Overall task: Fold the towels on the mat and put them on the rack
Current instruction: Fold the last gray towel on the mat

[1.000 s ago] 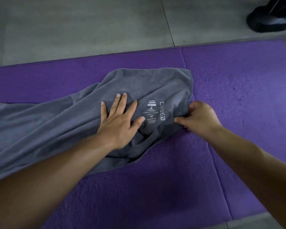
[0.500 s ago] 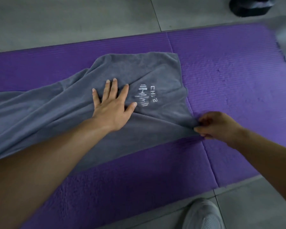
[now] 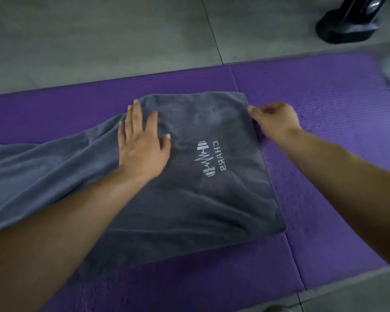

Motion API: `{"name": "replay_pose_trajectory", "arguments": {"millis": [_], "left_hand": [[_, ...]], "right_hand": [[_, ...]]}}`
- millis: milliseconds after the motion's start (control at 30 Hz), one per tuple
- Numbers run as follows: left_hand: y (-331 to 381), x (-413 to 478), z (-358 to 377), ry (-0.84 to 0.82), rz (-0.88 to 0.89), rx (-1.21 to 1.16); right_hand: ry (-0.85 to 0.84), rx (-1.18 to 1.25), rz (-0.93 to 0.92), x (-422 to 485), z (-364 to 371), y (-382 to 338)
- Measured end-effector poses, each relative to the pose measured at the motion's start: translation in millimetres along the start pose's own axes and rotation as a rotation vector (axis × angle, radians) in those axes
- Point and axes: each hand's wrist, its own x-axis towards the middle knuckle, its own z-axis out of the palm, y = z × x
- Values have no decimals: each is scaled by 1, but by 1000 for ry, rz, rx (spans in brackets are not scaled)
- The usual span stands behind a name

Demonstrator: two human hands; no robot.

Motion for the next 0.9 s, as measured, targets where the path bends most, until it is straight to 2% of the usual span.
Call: {"name": "replay_pose_trajectory", "arguments": {"millis": [200, 300, 400, 567, 767, 833, 900], "left_hand": [[-31, 51, -19, 35, -166, -122], [-43, 66, -22, 46, -168, -195], [-46, 76, -21, -11, -185, -307], [-42, 90, -24, 16, -166, -460], [-47, 99, -31, 7, -152, -437], [-52, 103, -35, -29, -153, -349], [-57, 108, -42, -141, -150, -199]], "right_hand": [[-50, 17, -46, 35, 22, -38], [-77, 78, -82, 44, 25, -48], [-58, 169, -97, 54, 27, -48], [-49, 363, -33, 72, 28, -43], [-51, 392, -15, 75, 27, -39], [-30, 326, -37, 70, 29, -41], [22, 242, -83, 66, 32, -41]]}}
